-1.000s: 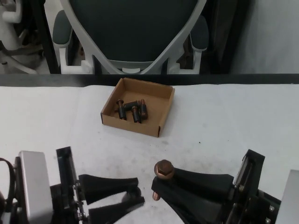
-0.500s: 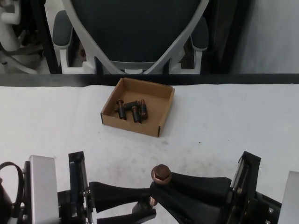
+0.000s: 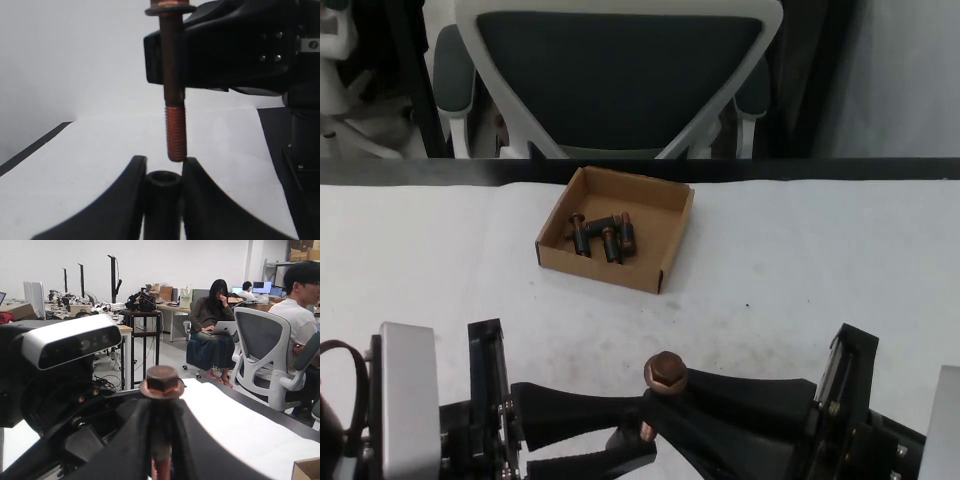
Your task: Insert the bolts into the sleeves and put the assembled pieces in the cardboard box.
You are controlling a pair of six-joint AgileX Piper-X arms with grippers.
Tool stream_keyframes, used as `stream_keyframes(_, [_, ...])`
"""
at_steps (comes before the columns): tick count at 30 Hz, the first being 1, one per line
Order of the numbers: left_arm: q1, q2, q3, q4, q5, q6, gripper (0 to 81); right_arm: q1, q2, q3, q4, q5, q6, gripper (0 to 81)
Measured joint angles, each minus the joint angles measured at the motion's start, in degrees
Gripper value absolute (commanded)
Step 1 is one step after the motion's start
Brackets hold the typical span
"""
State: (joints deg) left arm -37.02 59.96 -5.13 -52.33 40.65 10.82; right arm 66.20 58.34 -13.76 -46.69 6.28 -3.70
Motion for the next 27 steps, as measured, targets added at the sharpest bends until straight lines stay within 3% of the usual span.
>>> stream_keyframes(27, [0.00, 0.00, -0.10, -3.20, 4.23, -7.32, 0.8, 0.25, 0.04, 0.00, 0.43, -1.02, 0.31, 0.2])
